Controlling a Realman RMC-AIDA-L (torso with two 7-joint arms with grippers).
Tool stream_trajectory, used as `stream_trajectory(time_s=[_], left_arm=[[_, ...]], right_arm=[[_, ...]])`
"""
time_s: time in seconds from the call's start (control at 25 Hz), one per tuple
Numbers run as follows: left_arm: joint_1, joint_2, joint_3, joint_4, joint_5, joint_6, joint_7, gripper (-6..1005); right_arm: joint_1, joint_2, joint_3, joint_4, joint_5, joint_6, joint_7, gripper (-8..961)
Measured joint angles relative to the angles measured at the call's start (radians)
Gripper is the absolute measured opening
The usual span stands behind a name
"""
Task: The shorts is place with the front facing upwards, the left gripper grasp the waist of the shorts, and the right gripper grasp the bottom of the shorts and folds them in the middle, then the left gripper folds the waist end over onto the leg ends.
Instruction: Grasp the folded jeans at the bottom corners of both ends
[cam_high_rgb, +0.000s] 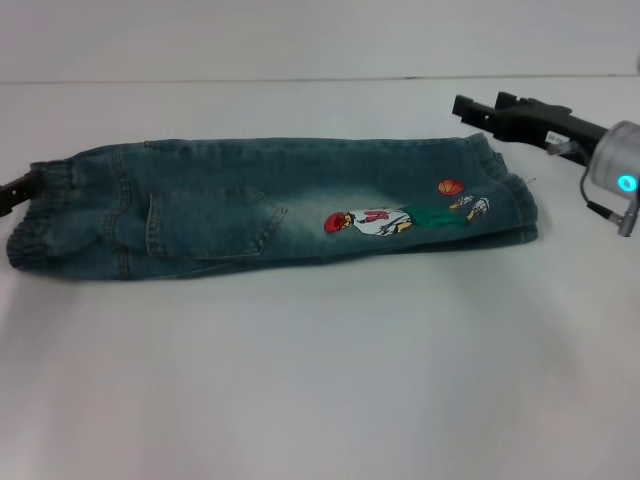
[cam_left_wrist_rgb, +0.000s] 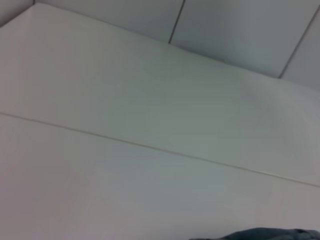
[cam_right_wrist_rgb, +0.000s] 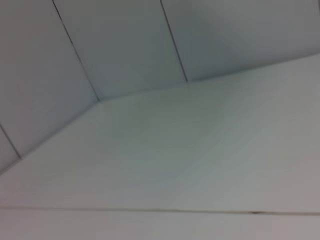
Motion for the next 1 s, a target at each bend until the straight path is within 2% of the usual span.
stream_trajectory(time_s=[0.08, 0.12, 0.24, 0.4, 0.48, 0.6, 0.68, 0.76, 0.88, 1.0], left_arm=[[0.010, 0.015, -0.001, 0.008, -0.005, 0.062, -0.026, 649], [0.014, 0.021, -0.003, 0.013, -0.007, 0.094, -0.038, 683], [0.024, 0.027, -0.012, 0.034, -0.008, 0.168, -0.053, 786], [0.032, 0.027, -0.014, 0.053, -0.009, 0.211, -0.066, 861], [0.036, 0.029, -0.014, 0.055, -0.009, 0.239, -0.069, 855], [0.038, 0.032, -0.014, 0.055, -0.004, 0.255, -0.070, 846], [0.040, 0.036, -0.013, 0.055, -0.001, 0.268, -0.071, 839], [0.043, 0.039, -0.011, 0.055, 0.000, 0.276, -0.071, 833], [0.054, 0.043, -0.007, 0.061, 0.001, 0.290, -0.071, 824], [0.060, 0.052, -0.003, 0.074, 0.017, 0.317, -0.071, 815]], right_arm=[[-0.025, -0.016, -0.003, -0.027, 0.001, -0.094, 0.059, 794], [-0.042, -0.025, -0.004, -0.045, 0.001, -0.161, 0.094, 792], [-0.092, -0.053, 0.000, -0.110, 0.002, -0.374, 0.177, 785], [-0.139, -0.095, -0.004, -0.180, 0.000, -0.640, 0.234, 781], [-0.154, -0.113, -0.007, -0.200, -0.003, -0.767, 0.238, 781], [-0.174, -0.122, -0.014, -0.226, -0.030, -0.908, 0.212, 780], [-0.187, -0.116, -0.020, -0.259, -0.078, -0.955, 0.179, 780], [-0.196, -0.095, -0.024, -0.299, -0.145, -0.971, 0.157, 781], [-0.204, -0.051, -0.024, -0.370, -0.244, -0.964, 0.152, 781], [-0.216, 0.007, -0.025, -0.468, -0.335, -0.900, 0.142, 780]])
